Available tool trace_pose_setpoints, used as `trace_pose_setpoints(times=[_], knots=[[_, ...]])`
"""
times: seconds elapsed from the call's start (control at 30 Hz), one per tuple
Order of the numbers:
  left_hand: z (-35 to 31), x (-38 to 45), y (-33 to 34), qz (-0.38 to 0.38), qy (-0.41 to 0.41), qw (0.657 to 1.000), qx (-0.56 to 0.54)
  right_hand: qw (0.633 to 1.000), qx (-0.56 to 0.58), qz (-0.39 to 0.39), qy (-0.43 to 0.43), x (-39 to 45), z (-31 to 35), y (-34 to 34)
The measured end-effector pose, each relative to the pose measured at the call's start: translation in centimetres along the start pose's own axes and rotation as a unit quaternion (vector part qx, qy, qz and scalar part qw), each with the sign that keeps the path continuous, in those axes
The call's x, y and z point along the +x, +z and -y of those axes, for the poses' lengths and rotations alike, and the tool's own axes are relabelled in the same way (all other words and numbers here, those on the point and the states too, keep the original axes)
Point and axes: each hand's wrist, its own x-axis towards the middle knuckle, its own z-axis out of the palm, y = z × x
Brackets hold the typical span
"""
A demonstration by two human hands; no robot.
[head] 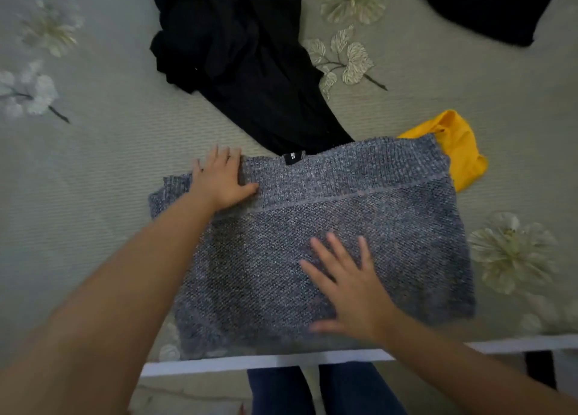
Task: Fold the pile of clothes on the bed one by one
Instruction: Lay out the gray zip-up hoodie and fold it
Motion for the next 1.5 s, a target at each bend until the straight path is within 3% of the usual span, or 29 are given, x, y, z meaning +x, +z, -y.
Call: trace_pose_setpoints(times=[0.1, 0.23, 0.4, 0.53, 0.63, 0.73, 0.8, 0.9, 1.03, 1.1, 1.23, 1.37, 1.5], knots=[[0.7, 0.8, 0.4, 0.046, 0.007, 0.999, -0.023, 0.999, -0.034, 0.021, -0.019, -3.4, 2.7, 3.3], [1.0, -0.5, 1.0, 0.076, 0.003, 0.989, -0.126, 0.991, -0.047, -0.1, 0.069, -4.5, 2.8, 5.6], [0.6, -5.1, 1.9, -0.086, 0.023, 0.994, -0.07, 0.959, -0.05, -0.163, 0.228, -4.6, 4.9, 5.2], [1.8, -10.4, 4.2, -0.094, -0.044, 0.993, -0.062, 0.876, 0.114, -0.076, 0.463, -6.5, 7.2, 4.0], [3.8, -14.6, 6.5, -0.068, -0.077, 0.989, -0.102, 0.794, 0.236, -0.053, 0.558, -7.0, 10.7, 4.2], [5.4, -17.0, 7.9, -0.086, -0.042, 0.993, -0.072, 0.761, 0.331, -0.074, 0.553, -5.8, 14.3, 4.3], [5.8, -17.2, 8.0, -0.103, 0.005, 0.994, -0.024, 0.755, 0.325, -0.069, 0.566, -4.8, 14.8, 4.5], [6.1, -17.2, 8.0, -0.134, 0.063, 0.989, 0.025, 0.731, 0.282, -0.147, 0.603, -3.6, 15.1, 4.2], [5.7, -18.2, 7.5, -0.198, 0.11, 0.974, 0.013, 0.759, 0.179, -0.265, 0.566, -2.6, 15.3, 1.6], [5.7, -19.0, 6.7, -0.268, 0.127, 0.955, 0.004, 0.776, 0.104, -0.341, 0.52, -2.4, 15.5, -0.4], [6.2, -20.6, 4.1, -0.402, 0.161, 0.901, -0.003, 0.79, 0.005, -0.404, 0.462, -1.6, 15.4, -4.6], [8.0, -21.9, 1.7, -0.496, 0.145, 0.856, -0.034, 0.794, -0.022, -0.46, 0.397, 0.3, 15.2, -8.8], [10.1, -23.9, 1.6, -0.454, 0.08, 0.887, -0.038, 0.832, -0.033, -0.448, 0.325, 2.9, 15.8, -10.8]])
